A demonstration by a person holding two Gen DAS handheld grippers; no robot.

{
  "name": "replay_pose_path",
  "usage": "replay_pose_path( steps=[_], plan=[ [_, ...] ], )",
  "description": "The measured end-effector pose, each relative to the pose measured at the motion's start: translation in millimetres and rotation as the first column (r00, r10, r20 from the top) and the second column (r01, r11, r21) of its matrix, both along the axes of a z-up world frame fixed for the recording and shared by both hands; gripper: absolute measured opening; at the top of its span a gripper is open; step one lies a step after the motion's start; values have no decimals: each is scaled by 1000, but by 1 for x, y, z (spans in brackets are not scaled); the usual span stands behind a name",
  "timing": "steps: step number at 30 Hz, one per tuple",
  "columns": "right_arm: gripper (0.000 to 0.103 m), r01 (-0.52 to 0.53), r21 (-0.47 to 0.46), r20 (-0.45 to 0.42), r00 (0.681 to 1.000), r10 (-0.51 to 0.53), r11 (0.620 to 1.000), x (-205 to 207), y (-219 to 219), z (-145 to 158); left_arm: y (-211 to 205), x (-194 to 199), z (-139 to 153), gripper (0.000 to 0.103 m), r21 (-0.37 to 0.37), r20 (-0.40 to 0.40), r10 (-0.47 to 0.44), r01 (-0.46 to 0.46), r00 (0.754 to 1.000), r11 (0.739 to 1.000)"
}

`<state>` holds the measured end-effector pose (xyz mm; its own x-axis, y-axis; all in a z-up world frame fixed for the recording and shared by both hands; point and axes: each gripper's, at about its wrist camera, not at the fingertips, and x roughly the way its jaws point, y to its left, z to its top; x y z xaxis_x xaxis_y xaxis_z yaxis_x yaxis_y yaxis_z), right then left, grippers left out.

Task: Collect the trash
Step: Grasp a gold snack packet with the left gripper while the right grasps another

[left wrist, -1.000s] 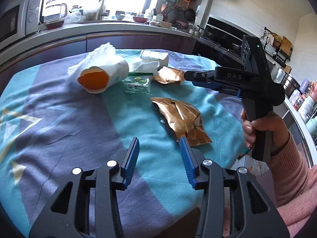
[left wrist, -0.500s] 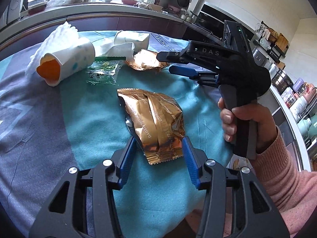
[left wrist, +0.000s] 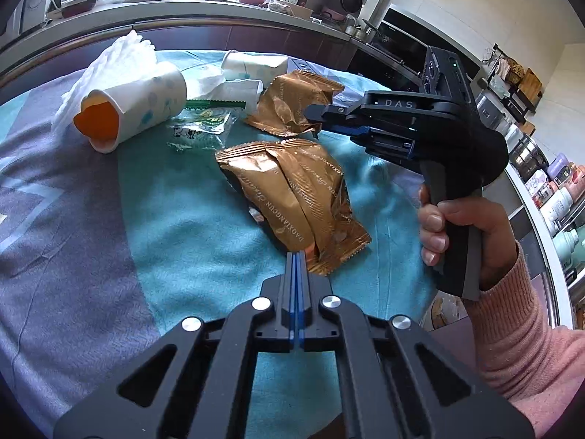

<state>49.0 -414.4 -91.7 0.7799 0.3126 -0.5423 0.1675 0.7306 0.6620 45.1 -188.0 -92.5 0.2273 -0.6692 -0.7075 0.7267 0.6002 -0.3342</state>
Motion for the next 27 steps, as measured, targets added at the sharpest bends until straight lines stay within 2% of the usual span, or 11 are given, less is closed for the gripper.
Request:
replay_pose_path(
  steps=[3,8,10,12,17,23,27],
  plan=[
    [11,1,-1,14,1000,-1,1000,-6,1,2,3,-3,2,1,5,35,-4,4,999,1000],
    [9,2,8,46,999,-3,1000,-21,3,6,11,-4,8,1,-20,39,-18,19,999,1000],
    [9,2,15,56,998,-3,1000,-28,3,7,13,-3,8,10,-19,29,-20,21,999,1000],
    [9,7,17,67,998,-8,1000,-36,3,9,15,-1,7,27,-23,12,-19,20,1000,1000],
    [9,-13,16,71,997,12,1000,-50,9,10,12,5,2,37,-49,-39,-33,31,999,998],
    [9,-51,31,42,998,50,998,-53,24,-3,-4,9,-3,38,-64,-77,-18,13,997,998],
    [10,-76,32,37,997,75,997,-53,33,-7,-7,9,-4,30,-53,-81,9,-13,997,999]
  ],
)
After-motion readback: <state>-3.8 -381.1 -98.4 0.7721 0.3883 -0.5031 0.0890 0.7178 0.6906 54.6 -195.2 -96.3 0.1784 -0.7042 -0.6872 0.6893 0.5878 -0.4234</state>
